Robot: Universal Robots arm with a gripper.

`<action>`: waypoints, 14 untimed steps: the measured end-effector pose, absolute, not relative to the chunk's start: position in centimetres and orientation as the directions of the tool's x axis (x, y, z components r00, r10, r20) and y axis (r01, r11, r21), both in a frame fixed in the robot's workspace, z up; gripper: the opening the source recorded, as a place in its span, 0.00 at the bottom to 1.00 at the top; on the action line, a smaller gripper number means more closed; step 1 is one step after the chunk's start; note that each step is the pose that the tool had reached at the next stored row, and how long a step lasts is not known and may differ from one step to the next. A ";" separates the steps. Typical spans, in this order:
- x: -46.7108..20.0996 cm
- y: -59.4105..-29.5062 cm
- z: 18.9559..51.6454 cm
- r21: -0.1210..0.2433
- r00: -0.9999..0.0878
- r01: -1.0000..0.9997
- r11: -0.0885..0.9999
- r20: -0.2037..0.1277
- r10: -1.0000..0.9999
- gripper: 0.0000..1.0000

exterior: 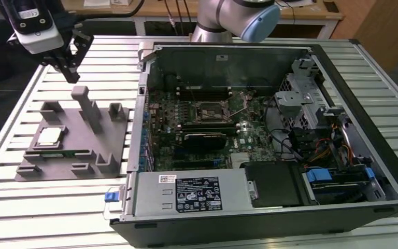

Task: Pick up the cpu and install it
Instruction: 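Reach for the cpu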

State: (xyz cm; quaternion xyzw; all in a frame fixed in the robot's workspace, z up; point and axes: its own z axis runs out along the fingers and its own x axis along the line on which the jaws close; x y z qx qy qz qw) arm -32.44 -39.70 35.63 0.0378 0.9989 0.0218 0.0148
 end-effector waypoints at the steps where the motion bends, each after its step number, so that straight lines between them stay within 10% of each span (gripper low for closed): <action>1: -32.5 -39.7 35.6 0.045 -0.997 0.075 0.996 -0.028 0.076 0.11; 14: -33.9 -39.2 34.6 0.045 -0.997 0.075 0.996 -0.028 0.076 0.11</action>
